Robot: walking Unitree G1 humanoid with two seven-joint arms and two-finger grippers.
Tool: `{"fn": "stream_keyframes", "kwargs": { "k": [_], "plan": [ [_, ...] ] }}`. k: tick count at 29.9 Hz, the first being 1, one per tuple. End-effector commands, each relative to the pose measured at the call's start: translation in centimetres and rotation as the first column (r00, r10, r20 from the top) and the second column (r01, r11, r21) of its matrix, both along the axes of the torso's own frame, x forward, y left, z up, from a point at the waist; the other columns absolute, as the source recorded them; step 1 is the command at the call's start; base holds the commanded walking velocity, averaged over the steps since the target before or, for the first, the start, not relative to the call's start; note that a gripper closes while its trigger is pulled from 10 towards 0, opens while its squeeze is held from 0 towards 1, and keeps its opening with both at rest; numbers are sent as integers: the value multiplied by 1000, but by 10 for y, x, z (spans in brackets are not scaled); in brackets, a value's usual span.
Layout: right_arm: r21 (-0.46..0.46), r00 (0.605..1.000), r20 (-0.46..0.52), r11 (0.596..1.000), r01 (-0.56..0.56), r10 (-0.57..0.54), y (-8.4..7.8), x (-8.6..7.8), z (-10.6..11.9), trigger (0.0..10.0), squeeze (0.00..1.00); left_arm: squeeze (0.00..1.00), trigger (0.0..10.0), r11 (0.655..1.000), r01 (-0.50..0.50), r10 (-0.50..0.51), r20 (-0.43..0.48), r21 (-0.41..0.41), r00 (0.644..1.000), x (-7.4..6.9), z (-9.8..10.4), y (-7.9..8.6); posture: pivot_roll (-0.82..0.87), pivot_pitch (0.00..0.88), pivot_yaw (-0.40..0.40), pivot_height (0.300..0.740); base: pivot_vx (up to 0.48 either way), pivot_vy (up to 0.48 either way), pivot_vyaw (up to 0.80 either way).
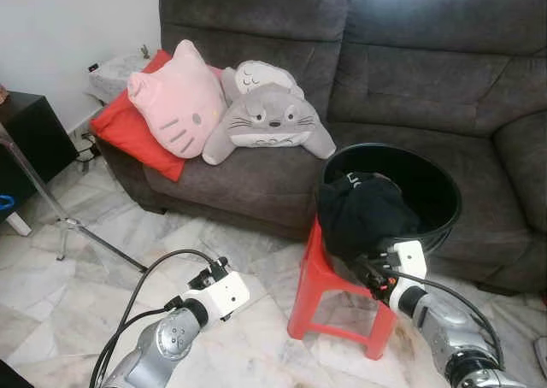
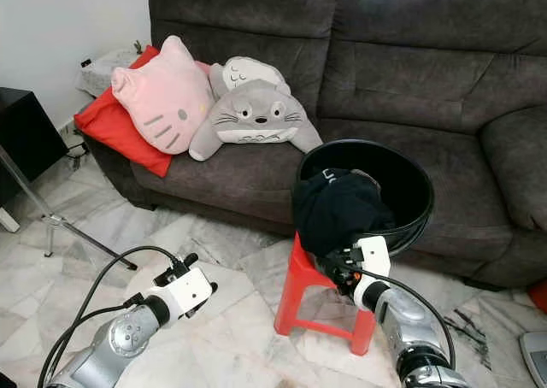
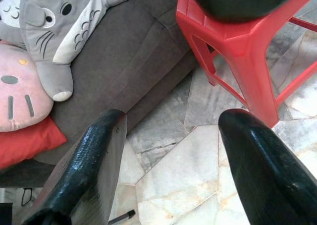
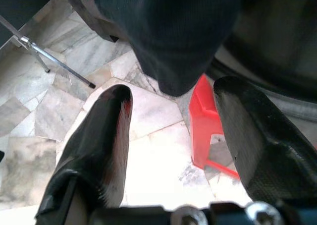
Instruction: Hang hanger
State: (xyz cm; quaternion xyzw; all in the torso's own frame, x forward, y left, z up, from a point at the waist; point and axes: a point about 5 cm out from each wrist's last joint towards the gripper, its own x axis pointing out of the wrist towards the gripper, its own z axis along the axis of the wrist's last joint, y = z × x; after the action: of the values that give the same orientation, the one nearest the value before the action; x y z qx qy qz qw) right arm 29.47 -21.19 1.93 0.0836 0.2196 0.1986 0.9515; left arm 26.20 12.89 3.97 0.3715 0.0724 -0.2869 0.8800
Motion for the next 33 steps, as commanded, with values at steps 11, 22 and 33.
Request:
{"fn": "stream_keyframes", "kwargs": {
  "k": [11, 22, 33],
  "plan": [
    [-43, 999, 31, 999, 22, -21, 2, 15, 11, 0, 0, 0, 10000, 1000, 8, -8, 6, 12, 1000, -2, -2, -2, -38, 0, -5, 740, 0, 0, 0],
    [-59, 999, 37, 998, 37, -35, 2, 17, 12, 0, 0, 0, 10000, 1000, 18, -18, 4, 16, 1000, -4, -3, -2, -39, 0, -2, 740, 0, 0, 0],
    [-62, 996, 87, 998, 18, -12, 6, 20, 19, 0, 0, 0, 10000, 1000, 25, -25, 5, 15, 1000, -5, -3, -3, -43, 0, 1, 740, 0, 0, 0]
  ]
}}
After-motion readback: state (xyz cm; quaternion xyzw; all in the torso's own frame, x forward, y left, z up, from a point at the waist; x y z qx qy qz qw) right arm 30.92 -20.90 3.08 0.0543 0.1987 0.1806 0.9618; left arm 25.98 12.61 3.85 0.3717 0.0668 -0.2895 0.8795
